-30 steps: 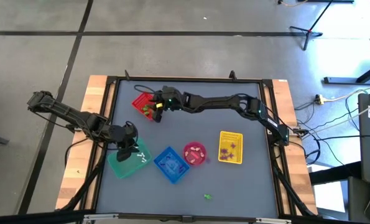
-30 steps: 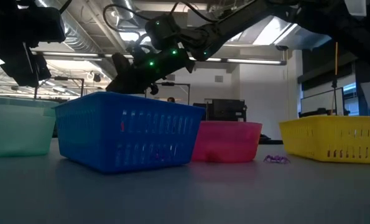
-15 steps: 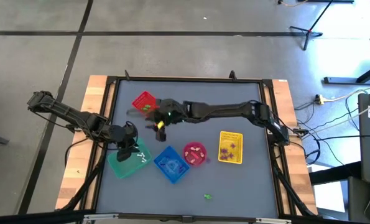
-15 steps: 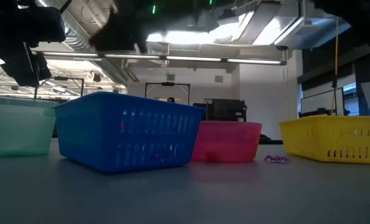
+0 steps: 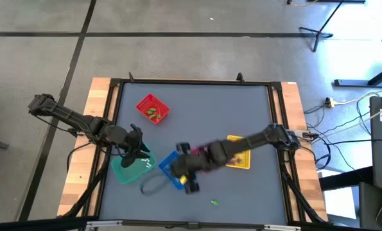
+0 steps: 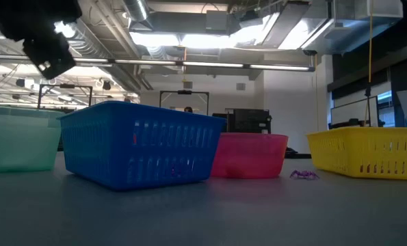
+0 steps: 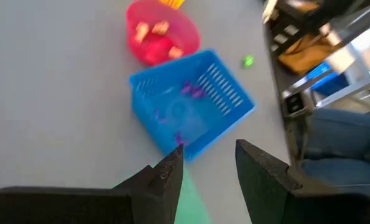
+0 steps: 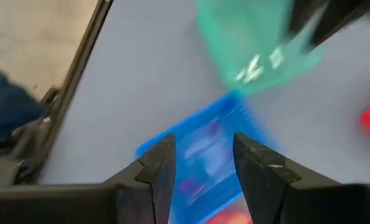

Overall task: Sort Halloween decoration
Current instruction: Put the green skeleton toy into the red bin

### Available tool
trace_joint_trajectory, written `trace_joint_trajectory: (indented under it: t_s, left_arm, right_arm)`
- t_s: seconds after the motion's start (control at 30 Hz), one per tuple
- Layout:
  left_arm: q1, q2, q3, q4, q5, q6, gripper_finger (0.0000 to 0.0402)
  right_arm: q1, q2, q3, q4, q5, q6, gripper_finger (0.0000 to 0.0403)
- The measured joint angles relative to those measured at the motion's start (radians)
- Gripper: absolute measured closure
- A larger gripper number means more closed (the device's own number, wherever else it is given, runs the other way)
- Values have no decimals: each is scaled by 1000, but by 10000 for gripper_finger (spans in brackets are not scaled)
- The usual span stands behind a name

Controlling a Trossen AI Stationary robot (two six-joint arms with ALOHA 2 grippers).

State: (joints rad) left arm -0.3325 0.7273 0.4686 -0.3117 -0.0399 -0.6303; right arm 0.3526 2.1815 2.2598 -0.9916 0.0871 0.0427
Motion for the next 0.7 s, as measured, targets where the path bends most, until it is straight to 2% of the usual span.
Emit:
trace_joint_trajectory:
  t_s: [0.27,0.43,0.7]
  left_arm:
    - [-10,0,0,40,0,28,271]
    - [-39,0,0,40,0,38,271]
    - [-90,0,0,40,0,38,271]
  right_arm:
    - [204,9,-3,-295,27,516,246]
    - [325,9,-60,-297,81,690,246]
    - [461,10,-225,-201,93,871,246]
